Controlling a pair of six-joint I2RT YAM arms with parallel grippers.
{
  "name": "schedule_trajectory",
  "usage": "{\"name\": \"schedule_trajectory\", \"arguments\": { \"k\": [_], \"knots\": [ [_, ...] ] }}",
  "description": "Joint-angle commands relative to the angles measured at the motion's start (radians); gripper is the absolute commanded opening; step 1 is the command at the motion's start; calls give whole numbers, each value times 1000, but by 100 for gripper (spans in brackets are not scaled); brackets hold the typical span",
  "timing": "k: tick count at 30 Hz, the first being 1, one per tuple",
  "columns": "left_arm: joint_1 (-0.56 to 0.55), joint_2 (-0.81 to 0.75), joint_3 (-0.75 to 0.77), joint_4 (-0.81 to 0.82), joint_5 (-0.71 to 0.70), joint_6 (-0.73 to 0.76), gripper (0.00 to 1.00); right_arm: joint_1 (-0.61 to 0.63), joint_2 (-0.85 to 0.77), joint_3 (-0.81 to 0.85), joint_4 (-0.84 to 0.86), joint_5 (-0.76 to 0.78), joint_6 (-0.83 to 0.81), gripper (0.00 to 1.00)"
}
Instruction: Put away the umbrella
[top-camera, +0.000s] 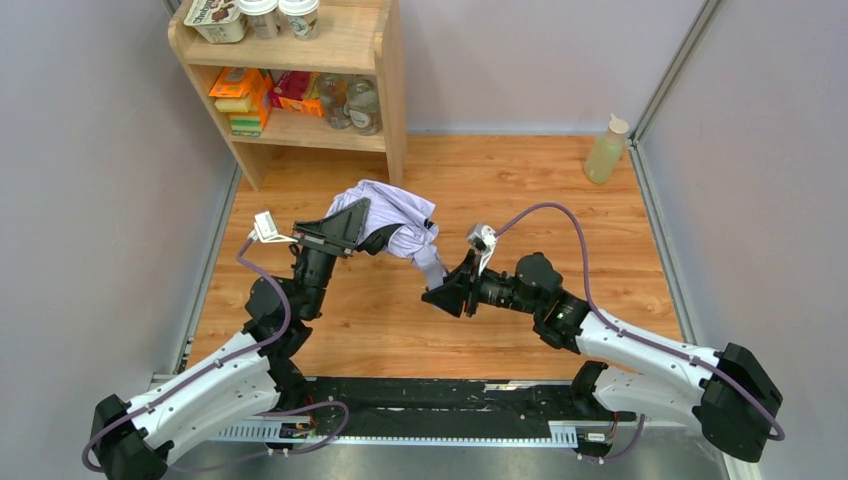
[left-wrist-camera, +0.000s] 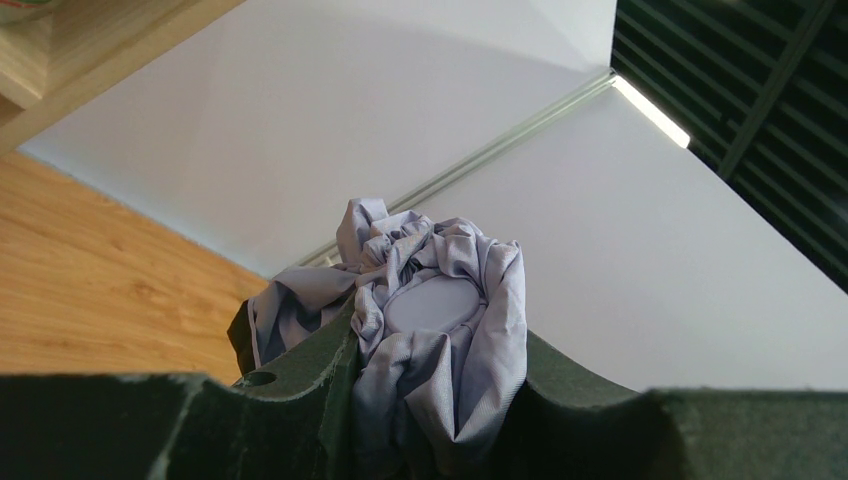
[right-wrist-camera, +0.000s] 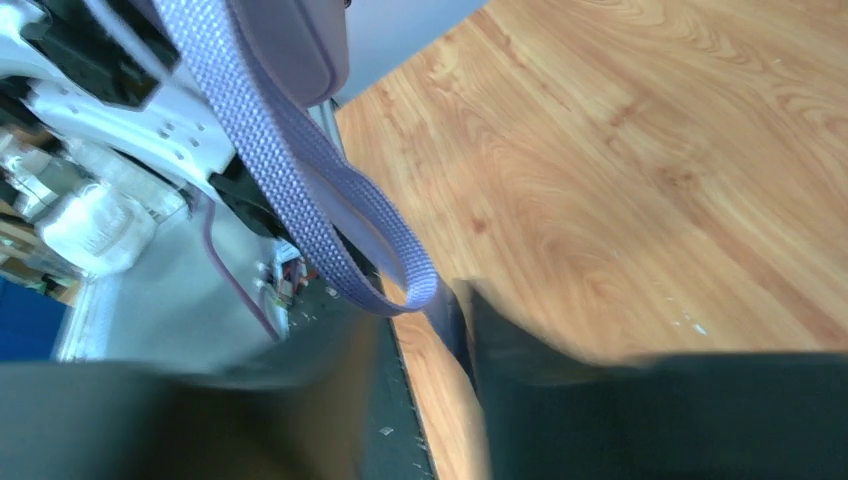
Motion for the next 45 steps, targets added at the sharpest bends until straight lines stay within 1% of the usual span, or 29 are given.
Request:
{"name": "schedule_trajectory", "arguments": {
  "k": [1,2,3,4,5,6,7,9,10,11,12,13,14,16,20,23,24,27,30,31,32,34,35,36,39,40,42,44,45],
  "knots": [
    [1,-3,117,92,55,159,0,5,1,73,37,-33,82,9],
    [1,-7,134,74,63,269,0,6,-9,99,-23,-62,107,0],
    [1,-9,160,29,84,340,0,14,-28,129,-107,-65,125,0],
    [1,-10,171,12,98,472,0,19,-46,181,-251,-33,138,0],
    [1,-4,181,6,117,543,0,19,-66,242,-428,0,139,0],
    [1,-3,180,1,120,653,0,20,-72,328,-577,42,127,0],
    [1,9,175,1,117,690,0,19,-68,415,-719,68,107,0],
    [1,43,163,36,140,827,0,19,-25,608,-956,113,35,0],
    [1,71,165,56,146,844,0,20,12,730,-1078,116,2,0],
    [1,83,169,67,169,893,0,22,70,881,-1188,117,-34,0],
    [1,118,177,82,178,904,0,22,131,1021,-1358,116,-74,0],
    [1,135,180,115,180,924,0,32,206,1136,-1473,107,-115,0],
    [1,167,186,129,192,933,0,42,272,1253,-1549,99,-167,0],
    [1,203,203,139,195,941,0,75,363,1413,-1652,178,-210,0],
    [1,264,202,202,161,889,0,163,521,1628,-1720,222,-286,0],
    [1,307,191,227,124,769,0,207,590,1715,-1703,208,-296,0],
    [1,315,182,245,127,699,0,214,605,1729,-1685,190,-299,0],
    [1,339,143,306,173,553,0,218,615,1711,-1599,138,-305,0],
    [1,352,106,371,167,394,0,217,627,1668,-1573,46,-335,0],
    [1,358,96,407,170,372,0,218,639,1663,-1583,22,-348,0],
    [1,358,93,415,170,322,0,217,653,1662,-1591,25,-358,1],
    [1,362,85,440,183,251,0,217,673,1656,-1605,47,-365,5],
    [1,371,76,463,190,235,0,217,679,1657,-1616,18,-381,6],
    [1,373,70,489,195,218,0,215,682,1656,-1617,-7,-384,10],
    [1,373,30,546,180,169,0,215,656,1636,-1625,-80,-399,11],
    [2,376,25,590,184,163,0,215,633,1619,-1614,-73,-393,15],
    [1,375,20,598,201,158,0,214,612,1585,-1590,-96,-385,19],
    [1,364,30,584,218,149,0,212,625,1616,-1632,-125,-398,15],
    [1,365,28,592,227,148,0,214,627,1623,-1652,-131,-396,16]
  ]
}}
